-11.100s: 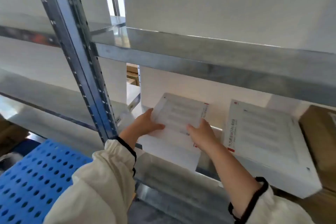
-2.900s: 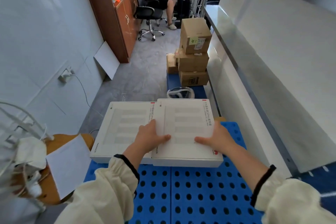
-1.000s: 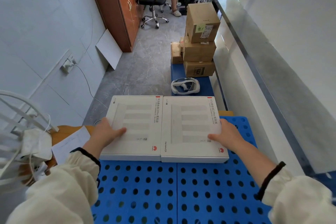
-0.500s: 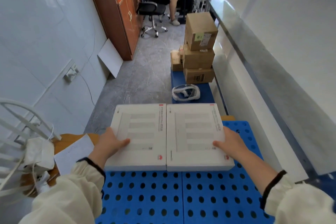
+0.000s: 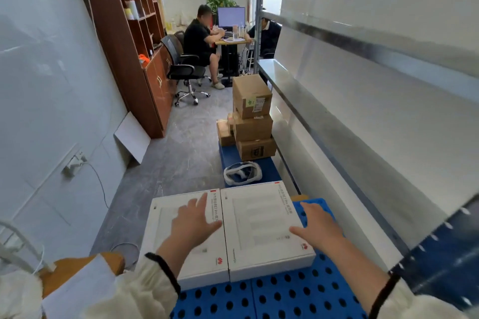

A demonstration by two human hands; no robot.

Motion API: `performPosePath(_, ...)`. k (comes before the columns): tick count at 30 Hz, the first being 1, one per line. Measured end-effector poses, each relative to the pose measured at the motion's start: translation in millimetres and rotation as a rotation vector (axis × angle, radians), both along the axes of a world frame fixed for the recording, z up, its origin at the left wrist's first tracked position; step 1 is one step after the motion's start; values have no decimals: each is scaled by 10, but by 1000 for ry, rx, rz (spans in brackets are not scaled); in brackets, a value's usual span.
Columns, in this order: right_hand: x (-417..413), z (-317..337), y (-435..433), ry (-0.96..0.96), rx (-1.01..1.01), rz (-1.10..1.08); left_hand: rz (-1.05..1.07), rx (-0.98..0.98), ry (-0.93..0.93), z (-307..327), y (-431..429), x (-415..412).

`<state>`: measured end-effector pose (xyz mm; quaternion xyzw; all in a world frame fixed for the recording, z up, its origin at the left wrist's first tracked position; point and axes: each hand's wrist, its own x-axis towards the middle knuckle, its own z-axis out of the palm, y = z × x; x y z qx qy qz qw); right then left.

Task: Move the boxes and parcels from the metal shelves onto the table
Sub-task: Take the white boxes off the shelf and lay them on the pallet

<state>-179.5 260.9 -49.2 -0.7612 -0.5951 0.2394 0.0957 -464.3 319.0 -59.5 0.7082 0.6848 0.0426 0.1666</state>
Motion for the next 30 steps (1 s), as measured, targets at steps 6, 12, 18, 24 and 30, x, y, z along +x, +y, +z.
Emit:
performPosePath(6, 335, 379, -594, -52, 80, -115, -286, 25, 15, 342, -137, 908)
performPosePath(12, 831, 589, -1559, -61, 115, -281, -518, 19, 1, 443, -676, 1700)
performPosePath(18, 1370, 729, -2848, -132, 111, -476, -814, -25, 40, 351, -1739, 2809)
performPosePath(24, 1852, 844, -4063, -203, 97, -650, -1026, -25, -45, 400, -2916, 3821)
performPosePath(30, 2070, 1001, -5059, -237, 120, -856, -1260, 21, -70, 663, -3791, 4565)
